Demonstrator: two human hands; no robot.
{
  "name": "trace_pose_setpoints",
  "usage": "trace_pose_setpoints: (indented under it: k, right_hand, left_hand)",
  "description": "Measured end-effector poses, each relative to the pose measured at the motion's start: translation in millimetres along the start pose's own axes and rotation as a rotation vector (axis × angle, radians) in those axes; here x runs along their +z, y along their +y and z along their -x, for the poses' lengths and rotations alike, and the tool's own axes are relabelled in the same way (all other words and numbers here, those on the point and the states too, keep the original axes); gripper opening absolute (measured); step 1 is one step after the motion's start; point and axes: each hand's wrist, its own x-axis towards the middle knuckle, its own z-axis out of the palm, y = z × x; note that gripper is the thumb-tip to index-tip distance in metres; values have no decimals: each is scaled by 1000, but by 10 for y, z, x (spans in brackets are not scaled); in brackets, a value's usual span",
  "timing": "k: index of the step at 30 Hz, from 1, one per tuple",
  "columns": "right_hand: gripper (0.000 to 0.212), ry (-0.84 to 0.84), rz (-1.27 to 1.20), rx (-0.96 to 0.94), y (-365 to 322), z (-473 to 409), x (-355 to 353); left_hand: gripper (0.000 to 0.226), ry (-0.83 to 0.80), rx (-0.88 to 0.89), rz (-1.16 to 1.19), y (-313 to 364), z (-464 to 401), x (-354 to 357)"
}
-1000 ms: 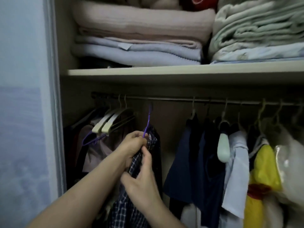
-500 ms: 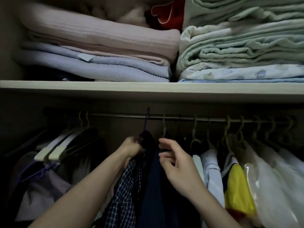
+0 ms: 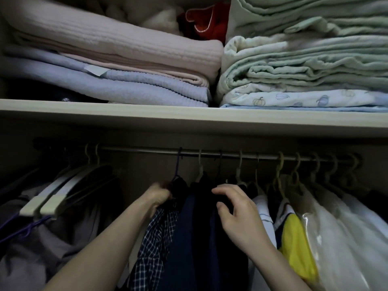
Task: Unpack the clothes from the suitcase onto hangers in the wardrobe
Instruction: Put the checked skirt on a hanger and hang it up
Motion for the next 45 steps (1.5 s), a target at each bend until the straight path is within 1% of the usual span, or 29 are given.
trace_pose_setpoints:
  k: [2,3,4,6,7,8,9,11,12,14,17,20,22,24,25,26,28,29,30,33,35,37,38,40,41,43,45]
  right_hand:
    - [29,3,69,26,70,26,-11]
    - [29,10,114,44,111,39,-7]
    - [29,22,161,73,154,47,-2]
    - [31,52,236,160,238,61,-20]
    - [32,64,258,202,263,62,-33]
    - [34,61,284,236,276,63,-39]
    - [36,46,314,262,275,52,-32]
    - [44,-23,376,309,265,27,22]
    - [47,-64,389,338,261,18,59]
    - [50,-115,374,392,255,-15,137]
    - [54,-74,345,412,296,-37,194]
    - [57,-65,346,423,325,-22,211]
    - [55,-58,325,415,343,-7,199]
    - [51,-21,275,401,348,24,143]
    - [49,8,242,399,343,42,98]
    - [47,38,207,404,333,60,65]
    - [44,83,175,412,328,81,-7]
    - [43,92,163,410,329,87,-30]
    - [41,97,152,408,338,90,-51]
    - [38,131,80,430,394,97,-70]
    - [41,199,49,488,445,113,-120]
    - [51,266,132,499,499,107,-220]
    - [48,262,228,500,535,109,-297]
    - [36,184,389,513,599,101,-407]
    - [33,152,417,509,615,114,-456]
    - [31,115,369,472,535,127,-454]
    - [44,73,380,412,390,102,-368]
  left_hand:
    - [38,-33,23,-7,-57,-9,55]
    - [37,-24,88,-98,-72,5,90]
    - [39,26,170,-275,-76,36,117]
    - [43,256,406,-686,-48,180,193]
    - [39,330,518,-771,-6,291,238]
    - [36,341,578,-791,28,378,295]
    - [38,311,584,-807,67,453,349]
    - [49,199,509,-883,54,504,463]
    - [55,169,468,-928,22,506,522]
    - [63,179,456,-985,-15,494,589]
    - [64,220,507,-972,-9,528,703]
    - [55,232,534,-915,14,584,768]
    - [48,314,505,-917,41,581,689]
    - [47,407,388,-925,38,502,482]
    - [46,400,300,-931,11,449,356]
    - [46,345,212,-904,-47,391,225]
    - [45,119,126,-717,-166,334,67]
    - [45,13,136,-619,-210,344,46]
    - [45,-41,168,-555,-225,362,60]
    - [48,-44,257,-493,-165,428,181]
    - [55,-38,311,-472,-103,471,289]
    - [59,-20,356,-466,-65,498,350]
    - [59,-1,378,-482,-54,511,377]
    - [53,76,401,-531,-24,528,386]
    - [50,109,395,-534,8,539,404]
    - [47,158,370,-567,80,556,423]
    - [47,185,418,-687,139,563,484]
